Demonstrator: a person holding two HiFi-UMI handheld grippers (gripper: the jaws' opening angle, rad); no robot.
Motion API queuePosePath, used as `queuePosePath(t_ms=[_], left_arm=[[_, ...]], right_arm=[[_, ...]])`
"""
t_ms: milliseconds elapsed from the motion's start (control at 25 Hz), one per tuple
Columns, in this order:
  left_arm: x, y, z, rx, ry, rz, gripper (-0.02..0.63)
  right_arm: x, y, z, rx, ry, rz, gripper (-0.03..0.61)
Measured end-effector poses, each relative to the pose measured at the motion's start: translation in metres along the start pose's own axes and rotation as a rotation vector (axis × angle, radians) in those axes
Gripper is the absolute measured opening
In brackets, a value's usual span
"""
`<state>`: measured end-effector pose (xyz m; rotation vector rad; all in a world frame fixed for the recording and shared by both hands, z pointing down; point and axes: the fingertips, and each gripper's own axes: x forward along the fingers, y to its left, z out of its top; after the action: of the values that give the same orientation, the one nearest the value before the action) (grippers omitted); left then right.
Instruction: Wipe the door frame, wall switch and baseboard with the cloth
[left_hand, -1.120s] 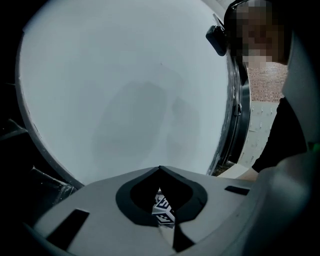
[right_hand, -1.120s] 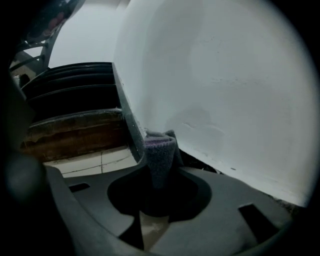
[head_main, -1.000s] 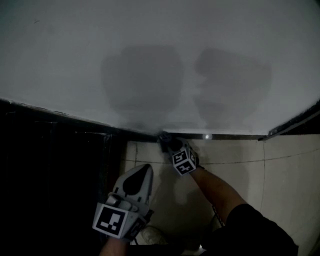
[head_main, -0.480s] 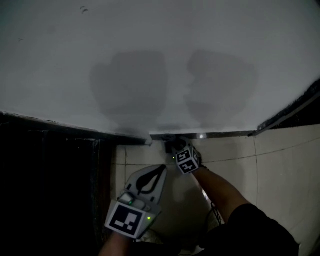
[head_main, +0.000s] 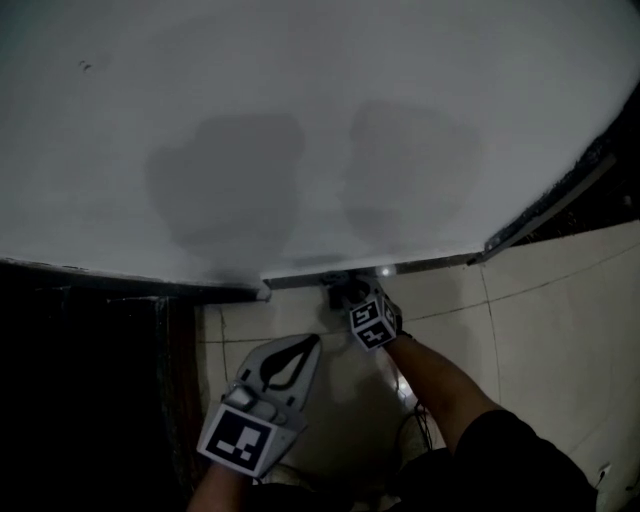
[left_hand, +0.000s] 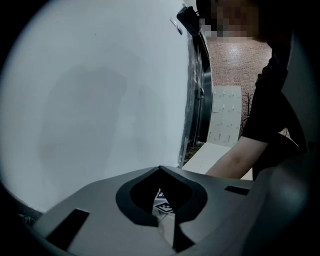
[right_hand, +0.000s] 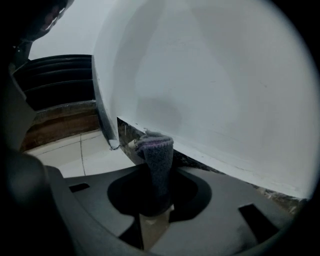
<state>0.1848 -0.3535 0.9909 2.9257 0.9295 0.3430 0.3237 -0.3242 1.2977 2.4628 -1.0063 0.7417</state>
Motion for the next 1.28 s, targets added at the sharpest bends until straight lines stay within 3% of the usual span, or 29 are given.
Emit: queuePosePath(t_ms=[680, 1080, 1280], left_arm=[[0.059, -0.048, -0.003, -0.005, 0.018, -0.155, 0.0], [0.083, -0.065, -0.009, 0.003, 0.024, -0.212, 0.0], [0.093, -0.072, -0.014, 0.076, 0.042, -0.226, 0.0]], right_arm=[[-0.041, -0.089, -0.066, 0.124, 0.054, -0.151, 0.096], [-0.067, -0.134, -0.083, 0.092, 0.054, -0.194, 0.097], [-0.08, -0.162, -0.11, 0.205, 0.063, -0.256, 0.097]])
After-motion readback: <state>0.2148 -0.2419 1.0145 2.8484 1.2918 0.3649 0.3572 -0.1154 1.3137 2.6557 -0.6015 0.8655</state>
